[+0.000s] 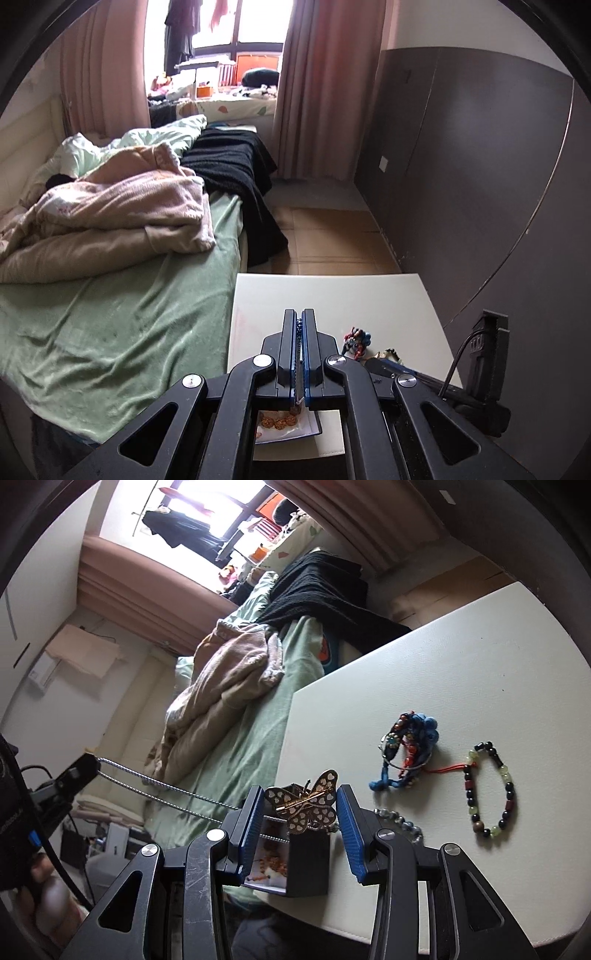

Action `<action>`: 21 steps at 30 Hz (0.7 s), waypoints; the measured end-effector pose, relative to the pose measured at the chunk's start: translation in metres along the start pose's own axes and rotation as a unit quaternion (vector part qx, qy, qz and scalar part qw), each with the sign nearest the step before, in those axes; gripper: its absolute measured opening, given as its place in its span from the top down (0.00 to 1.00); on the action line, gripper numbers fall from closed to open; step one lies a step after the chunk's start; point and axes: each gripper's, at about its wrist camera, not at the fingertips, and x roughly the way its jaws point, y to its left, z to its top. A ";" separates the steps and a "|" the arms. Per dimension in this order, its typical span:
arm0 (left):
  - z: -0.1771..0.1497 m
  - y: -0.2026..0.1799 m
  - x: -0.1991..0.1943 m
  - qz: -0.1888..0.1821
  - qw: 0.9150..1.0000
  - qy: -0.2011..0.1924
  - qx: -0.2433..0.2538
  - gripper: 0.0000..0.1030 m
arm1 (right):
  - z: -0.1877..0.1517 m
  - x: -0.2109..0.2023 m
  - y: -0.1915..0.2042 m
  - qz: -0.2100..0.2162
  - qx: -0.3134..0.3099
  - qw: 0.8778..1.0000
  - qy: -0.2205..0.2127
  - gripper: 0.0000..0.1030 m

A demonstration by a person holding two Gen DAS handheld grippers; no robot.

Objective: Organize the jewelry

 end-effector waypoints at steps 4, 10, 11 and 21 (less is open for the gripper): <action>0.015 -0.001 -0.025 0.003 1.000 -0.030 0.007 0.99 | 0.001 -0.001 0.007 0.027 0.000 1.000 -0.009 0.60; 0.032 0.000 -0.052 0.012 0.998 -0.064 0.013 0.99 | 0.001 -0.004 0.023 0.077 -0.013 0.997 -0.021 0.60; 0.034 0.000 -0.055 0.014 0.998 -0.068 0.014 0.99 | 0.000 -0.005 0.026 0.082 -0.017 0.996 -0.022 0.60; 0.050 0.010 -0.092 0.038 0.994 -0.106 0.012 0.99 | -0.004 0.021 0.042 0.085 -0.031 0.996 0.004 0.60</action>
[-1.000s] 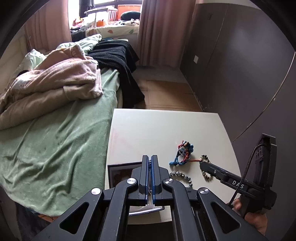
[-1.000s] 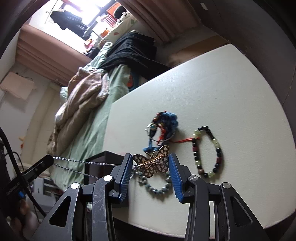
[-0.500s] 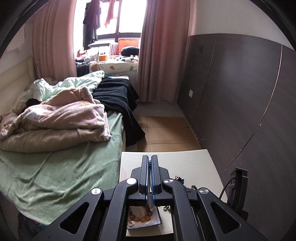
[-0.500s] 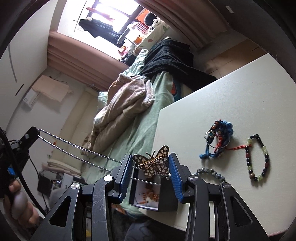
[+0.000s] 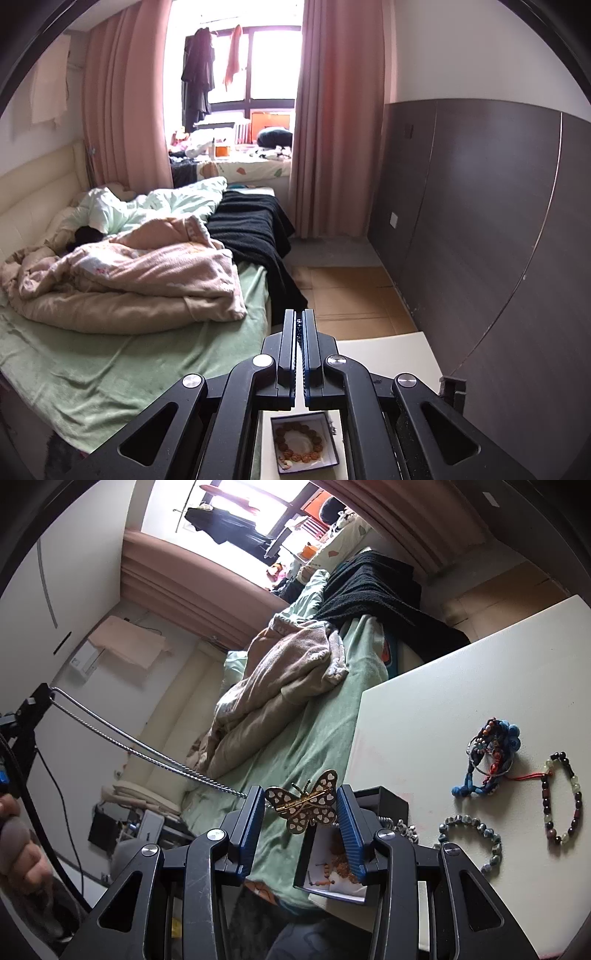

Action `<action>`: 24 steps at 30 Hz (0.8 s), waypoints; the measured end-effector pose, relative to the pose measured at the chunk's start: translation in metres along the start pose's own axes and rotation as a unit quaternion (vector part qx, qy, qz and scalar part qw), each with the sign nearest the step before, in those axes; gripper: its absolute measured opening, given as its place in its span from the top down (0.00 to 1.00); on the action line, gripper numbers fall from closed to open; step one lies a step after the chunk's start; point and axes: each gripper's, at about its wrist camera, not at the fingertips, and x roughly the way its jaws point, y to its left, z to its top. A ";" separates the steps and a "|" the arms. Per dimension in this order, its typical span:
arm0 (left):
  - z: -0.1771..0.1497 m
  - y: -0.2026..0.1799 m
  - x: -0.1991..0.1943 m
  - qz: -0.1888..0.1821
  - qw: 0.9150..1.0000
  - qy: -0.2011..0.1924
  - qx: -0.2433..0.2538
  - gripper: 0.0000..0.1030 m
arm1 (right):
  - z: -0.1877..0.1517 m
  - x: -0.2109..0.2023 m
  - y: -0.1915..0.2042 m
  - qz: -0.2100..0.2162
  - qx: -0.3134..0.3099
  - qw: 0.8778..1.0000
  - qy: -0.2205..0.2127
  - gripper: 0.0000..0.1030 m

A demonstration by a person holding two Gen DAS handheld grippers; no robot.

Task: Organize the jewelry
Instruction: 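Lower the butterfly brooch into the black box and open the right tool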

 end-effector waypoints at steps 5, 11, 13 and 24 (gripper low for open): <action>0.013 0.001 -0.013 0.006 1.000 -0.018 0.006 0.99 | 0.000 0.011 0.005 0.001 -0.003 1.000 0.010 0.60; 0.020 0.003 -0.020 0.012 0.999 -0.029 0.009 0.99 | -0.002 0.024 0.004 -0.005 0.002 1.000 0.028 0.60; 0.019 0.004 -0.020 0.015 0.999 -0.029 0.009 0.99 | -0.003 0.033 0.003 -0.008 0.003 0.999 0.040 0.60; 0.017 0.010 -0.016 0.013 1.000 -0.020 0.008 0.99 | -0.013 0.071 -0.009 -0.044 0.022 0.992 0.113 0.42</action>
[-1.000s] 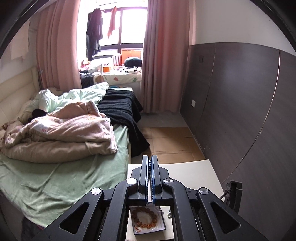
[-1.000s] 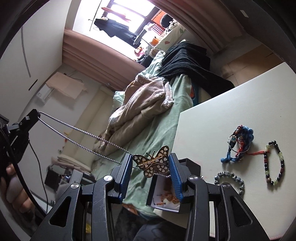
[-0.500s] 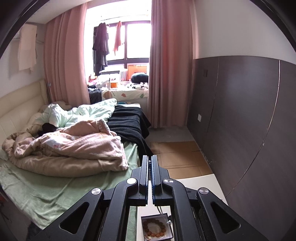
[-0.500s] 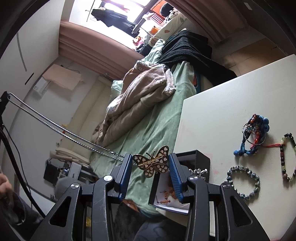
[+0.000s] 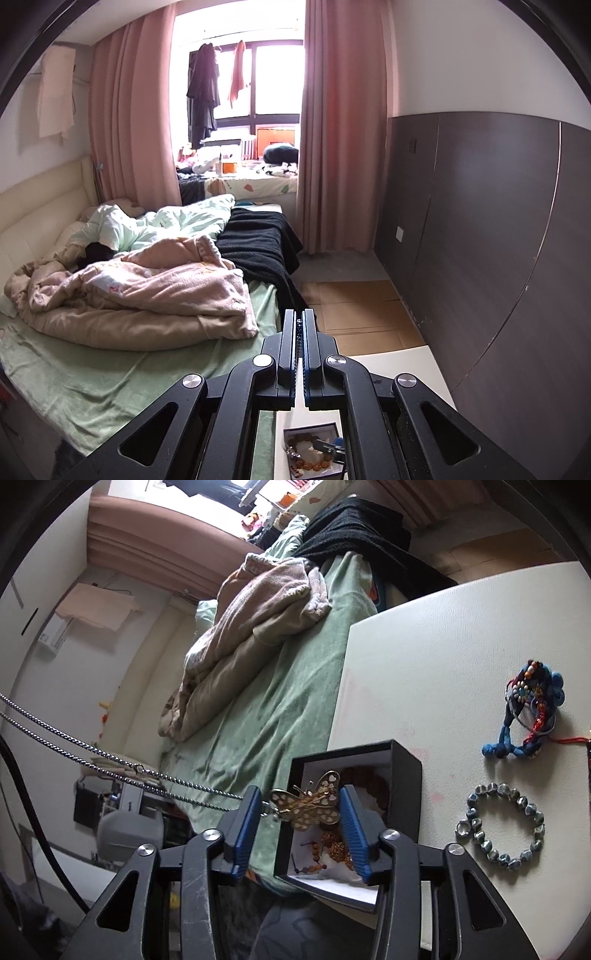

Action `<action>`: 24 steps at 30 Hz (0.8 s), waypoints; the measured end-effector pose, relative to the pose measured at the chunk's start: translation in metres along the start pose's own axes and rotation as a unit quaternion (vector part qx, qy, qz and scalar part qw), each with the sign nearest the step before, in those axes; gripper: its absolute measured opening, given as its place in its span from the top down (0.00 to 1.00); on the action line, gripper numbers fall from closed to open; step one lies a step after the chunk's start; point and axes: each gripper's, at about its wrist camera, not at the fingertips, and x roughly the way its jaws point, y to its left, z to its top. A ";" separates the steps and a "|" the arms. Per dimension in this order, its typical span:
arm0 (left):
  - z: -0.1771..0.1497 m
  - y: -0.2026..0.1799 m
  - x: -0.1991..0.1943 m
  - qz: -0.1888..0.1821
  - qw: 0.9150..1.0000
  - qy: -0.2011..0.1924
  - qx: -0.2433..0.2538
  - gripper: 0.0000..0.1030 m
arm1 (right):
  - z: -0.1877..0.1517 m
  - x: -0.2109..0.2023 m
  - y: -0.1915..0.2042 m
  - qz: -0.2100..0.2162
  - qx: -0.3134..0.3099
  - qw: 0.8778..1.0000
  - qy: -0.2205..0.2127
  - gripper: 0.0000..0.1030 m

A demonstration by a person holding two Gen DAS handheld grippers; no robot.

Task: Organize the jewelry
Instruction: 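Lower the butterfly brooch into the black box and open the right tool, then move the left tool toward the grey bead bracelet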

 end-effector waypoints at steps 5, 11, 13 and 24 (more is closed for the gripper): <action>-0.004 -0.002 0.005 -0.005 1.000 0.006 -0.001 0.98 | -0.006 -0.006 -0.001 -0.008 -0.003 1.000 0.001 0.34; -0.004 -0.004 0.009 -0.005 1.000 0.005 0.001 0.98 | -0.006 -0.042 -0.016 -0.013 0.010 0.999 -0.040 0.33; -0.008 -0.005 0.014 -0.004 1.000 0.011 0.002 0.98 | -0.006 -0.054 -0.024 -0.016 0.018 0.998 -0.050 0.33; -0.048 -0.008 0.063 -0.015 0.997 0.072 -0.013 0.98 | -0.008 -0.100 -0.056 -0.036 0.038 0.995 -0.084 0.33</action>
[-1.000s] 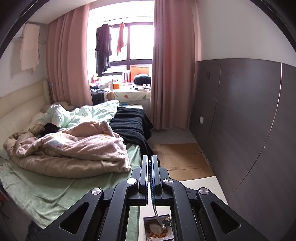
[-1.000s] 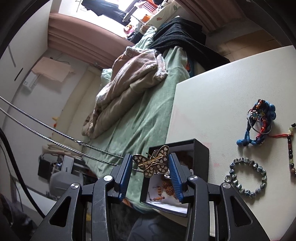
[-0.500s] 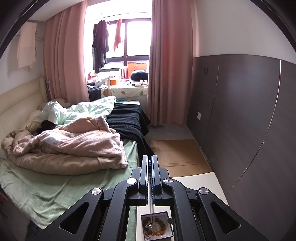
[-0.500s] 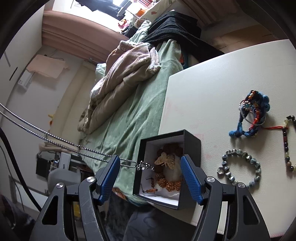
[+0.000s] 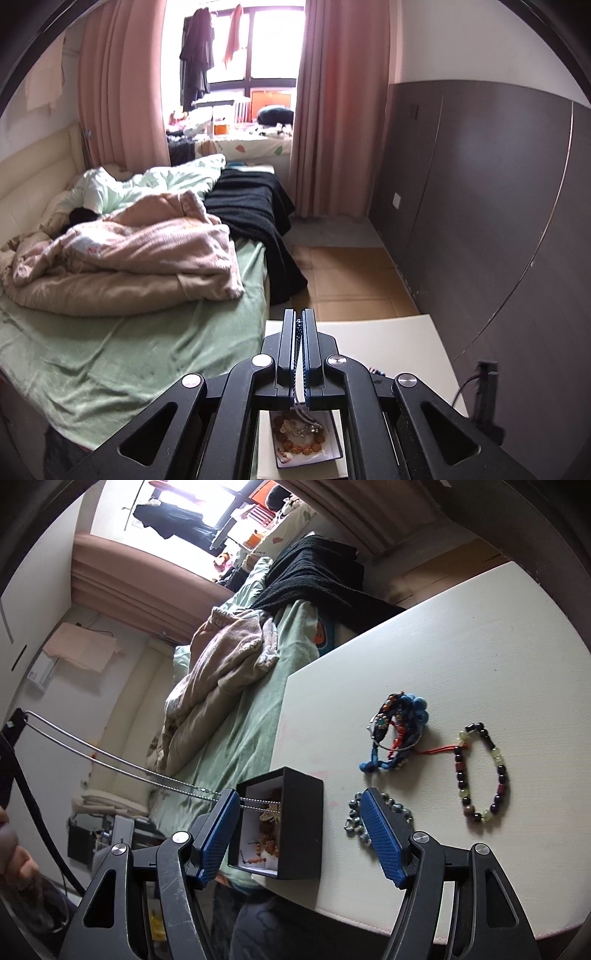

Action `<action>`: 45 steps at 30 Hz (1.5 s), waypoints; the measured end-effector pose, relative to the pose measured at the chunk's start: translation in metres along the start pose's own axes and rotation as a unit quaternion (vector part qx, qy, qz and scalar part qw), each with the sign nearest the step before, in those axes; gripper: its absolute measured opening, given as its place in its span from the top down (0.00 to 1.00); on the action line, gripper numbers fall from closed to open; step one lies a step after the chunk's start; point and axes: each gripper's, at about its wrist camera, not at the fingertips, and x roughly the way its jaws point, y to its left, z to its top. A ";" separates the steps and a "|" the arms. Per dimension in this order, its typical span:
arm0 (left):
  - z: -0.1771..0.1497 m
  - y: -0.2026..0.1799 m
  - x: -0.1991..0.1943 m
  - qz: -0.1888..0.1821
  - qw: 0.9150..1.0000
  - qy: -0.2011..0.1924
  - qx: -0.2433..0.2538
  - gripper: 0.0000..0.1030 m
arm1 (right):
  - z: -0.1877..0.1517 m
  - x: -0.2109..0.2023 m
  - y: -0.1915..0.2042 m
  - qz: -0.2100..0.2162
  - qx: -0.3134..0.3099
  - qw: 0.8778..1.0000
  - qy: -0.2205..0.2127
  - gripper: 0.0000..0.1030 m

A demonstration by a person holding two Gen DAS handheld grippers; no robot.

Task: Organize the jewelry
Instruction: 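Move the left tool toward the grey bead bracelet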

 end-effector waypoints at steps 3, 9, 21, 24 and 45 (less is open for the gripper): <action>-0.019 0.001 0.023 -0.005 0.999 0.030 -0.010 0.98 | 0.000 -0.013 -0.009 0.000 0.011 1.000 -0.013 0.33; -0.057 0.002 0.065 -0.019 0.996 0.087 -0.032 0.98 | 0.002 -0.025 -0.021 -0.001 0.029 0.999 -0.028 0.33; -0.125 -0.004 0.144 -0.049 0.975 0.206 -0.069 0.74 | 0.003 -0.031 -0.028 -0.004 0.037 0.999 -0.030 0.33; -0.133 -0.008 0.150 -0.057 0.974 0.205 -0.079 0.43 | 0.003 -0.033 -0.032 -0.009 0.044 0.998 -0.033 0.33; -0.164 -0.109 0.207 -0.114 0.953 0.281 -0.002 0.53 | 0.007 -0.059 -0.080 -0.109 0.111 0.986 -0.063 0.31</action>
